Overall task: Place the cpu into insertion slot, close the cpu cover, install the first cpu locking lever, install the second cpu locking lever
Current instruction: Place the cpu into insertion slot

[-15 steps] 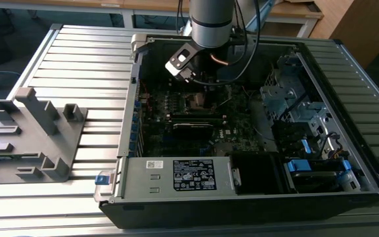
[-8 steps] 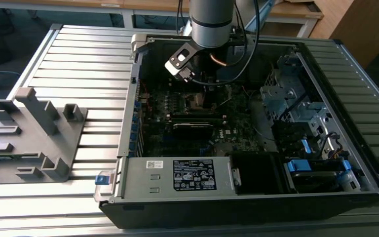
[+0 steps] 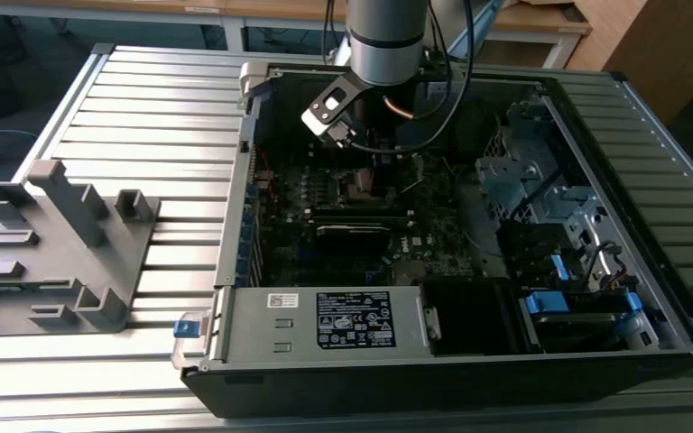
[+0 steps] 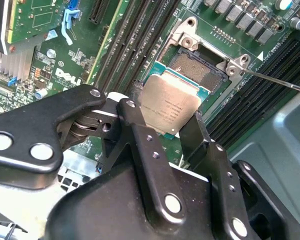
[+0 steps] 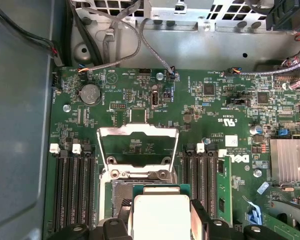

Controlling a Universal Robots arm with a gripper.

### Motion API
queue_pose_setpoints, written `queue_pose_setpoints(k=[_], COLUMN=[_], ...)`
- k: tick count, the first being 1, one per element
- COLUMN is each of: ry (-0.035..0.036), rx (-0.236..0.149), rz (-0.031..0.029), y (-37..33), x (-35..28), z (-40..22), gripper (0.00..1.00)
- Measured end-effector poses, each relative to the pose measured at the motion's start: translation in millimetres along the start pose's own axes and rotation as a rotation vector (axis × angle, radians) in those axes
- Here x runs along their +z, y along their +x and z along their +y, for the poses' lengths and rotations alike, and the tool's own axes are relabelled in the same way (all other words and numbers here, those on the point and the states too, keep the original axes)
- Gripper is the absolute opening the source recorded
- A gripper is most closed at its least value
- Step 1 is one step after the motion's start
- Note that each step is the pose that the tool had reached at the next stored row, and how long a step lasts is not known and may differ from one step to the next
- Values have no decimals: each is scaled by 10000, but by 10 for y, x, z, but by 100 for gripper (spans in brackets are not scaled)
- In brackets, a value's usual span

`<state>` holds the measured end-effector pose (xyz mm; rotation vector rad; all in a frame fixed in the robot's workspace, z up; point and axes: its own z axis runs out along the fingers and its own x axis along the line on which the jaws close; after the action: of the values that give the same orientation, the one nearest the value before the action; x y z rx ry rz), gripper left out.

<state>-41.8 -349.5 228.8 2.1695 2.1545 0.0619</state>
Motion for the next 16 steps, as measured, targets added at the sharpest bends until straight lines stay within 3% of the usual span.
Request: queue_pose_setpoints(k=[1, 2, 16], ry=[0, 57, 58], rx=[1, -1, -1], rz=[-1, -1, -1], y=[34, 37, 38], x=[-1, -1, 18], z=[0, 0, -2], gripper=[54, 54, 54])
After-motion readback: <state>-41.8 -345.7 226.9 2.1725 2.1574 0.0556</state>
